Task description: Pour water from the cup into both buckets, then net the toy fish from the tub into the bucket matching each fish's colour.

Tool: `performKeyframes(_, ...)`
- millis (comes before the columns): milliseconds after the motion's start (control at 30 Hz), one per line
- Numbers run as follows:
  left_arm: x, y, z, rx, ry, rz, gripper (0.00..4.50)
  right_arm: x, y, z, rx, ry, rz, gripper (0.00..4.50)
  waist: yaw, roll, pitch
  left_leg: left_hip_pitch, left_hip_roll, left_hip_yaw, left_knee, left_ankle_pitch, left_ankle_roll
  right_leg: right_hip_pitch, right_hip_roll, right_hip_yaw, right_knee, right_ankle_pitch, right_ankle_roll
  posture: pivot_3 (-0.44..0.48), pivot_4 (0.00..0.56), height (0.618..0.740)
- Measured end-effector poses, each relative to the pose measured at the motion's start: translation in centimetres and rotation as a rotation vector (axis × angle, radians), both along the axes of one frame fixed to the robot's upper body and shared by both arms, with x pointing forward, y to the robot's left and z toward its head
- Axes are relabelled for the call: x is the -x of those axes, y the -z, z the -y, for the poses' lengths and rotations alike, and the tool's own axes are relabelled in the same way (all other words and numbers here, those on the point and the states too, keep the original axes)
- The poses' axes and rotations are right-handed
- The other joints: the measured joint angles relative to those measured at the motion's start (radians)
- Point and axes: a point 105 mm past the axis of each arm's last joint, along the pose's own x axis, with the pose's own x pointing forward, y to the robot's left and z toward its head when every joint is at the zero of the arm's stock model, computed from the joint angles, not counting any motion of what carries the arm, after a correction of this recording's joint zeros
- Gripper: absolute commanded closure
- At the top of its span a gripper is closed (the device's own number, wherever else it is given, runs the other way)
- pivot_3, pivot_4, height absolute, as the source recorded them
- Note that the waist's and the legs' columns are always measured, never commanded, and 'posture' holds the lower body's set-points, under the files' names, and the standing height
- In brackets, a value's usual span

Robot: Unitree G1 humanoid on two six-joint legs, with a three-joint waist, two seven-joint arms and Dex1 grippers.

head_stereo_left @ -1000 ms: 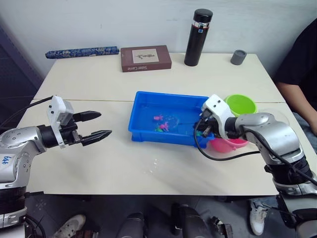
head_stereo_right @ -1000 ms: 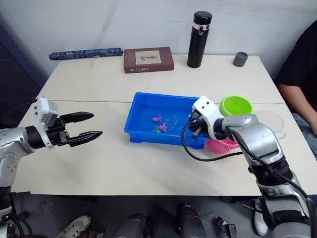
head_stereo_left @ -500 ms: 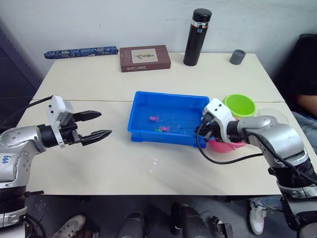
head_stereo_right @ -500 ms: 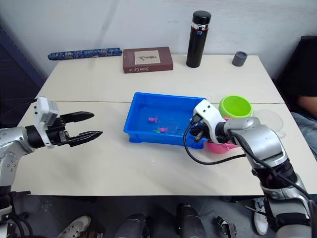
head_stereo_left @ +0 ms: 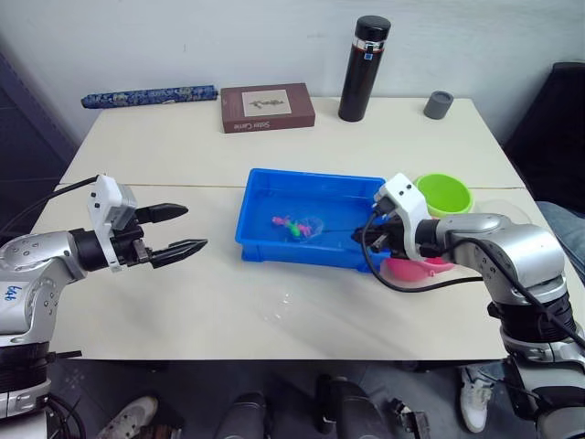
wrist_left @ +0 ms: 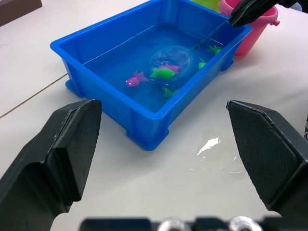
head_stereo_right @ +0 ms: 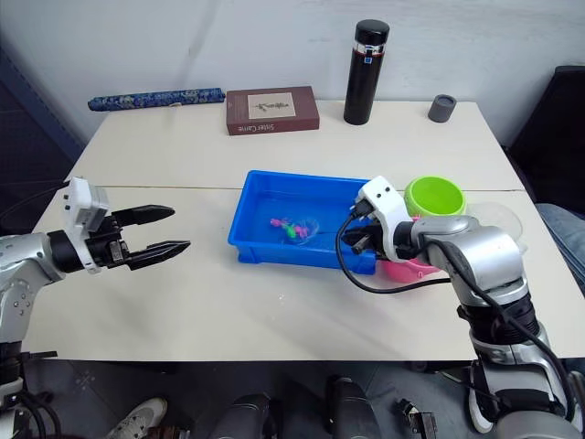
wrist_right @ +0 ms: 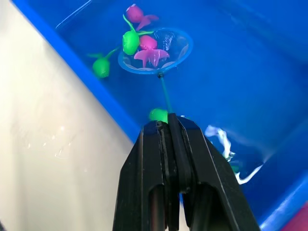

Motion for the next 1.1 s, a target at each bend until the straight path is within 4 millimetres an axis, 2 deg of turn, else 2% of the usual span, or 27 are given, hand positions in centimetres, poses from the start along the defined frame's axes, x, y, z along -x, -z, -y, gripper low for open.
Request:
performKeyframes(100, -0.1, -0.1, 0.1, 0.0, 0.003, 0.002, 0.02, 0.0, 0.0, 0.1, 0.007, 0.0, 0.008, 4.5, 0.0, 0.0, 0.0, 0.0, 0.0, 0.0, 0.0, 0.0, 0.0, 0.0, 0.0, 0.0, 0.0, 0.0, 0.0, 0.0, 0.15, 0.74)
performKeyframes(233, -0.3, -0.1, -0.1, 0.008, -0.003, -0.003, 0.02, -0.2, 0.4, 0.7, 0.118, -0.018, 0.056, 4.5, 0.0, 0.0, 0.0, 0.0, 0.0, 0.0, 0.0, 0.0, 0.0, 0.0, 0.0, 0.0, -0.001, 0.0, 0.0, 0.0, 0.15, 0.74)
performKeyframes(367, -0.4, 0.0, -0.1, 0.009, -0.003, -0.005, 0.02, -0.2, 0.8, 0.5, 0.145, -0.042, 0.074, 4.5, -0.002, 0.0, 0.0, 0.0, 0.0, 0.0, -0.001, 0.0, 0.0, 0.0, 0.0, 0.0, -0.001, 0.0, 0.0, 0.0, 0.15, 0.74)
performKeyframes(900, -0.4, -0.1, -0.1, 0.006, -0.001, 0.005, 0.02, -1.0, 0.3, 1.6, 0.2, -0.022, 0.148, 4.5, 0.0, 0.0, 0.0, 0.0, 0.0, 0.0, -0.001, 0.0, 0.0, 0.0, 0.0, 0.0, -0.001, 0.0, 0.0, 0.0, 0.15, 0.74)
performKeyframes(1100, -0.4, -0.1, -0.1, 0.005, 0.0, 0.008, 0.02, -1.0, 1.3, 2.0, 0.269, -0.033, 0.152, 4.5, 0.0, 0.0, 0.0, 0.0, 0.0, 0.0, -0.001, 0.0, 0.0, 0.0, 0.0, 0.0, -0.001, 0.0, 0.0, 0.0, 0.15, 0.74)
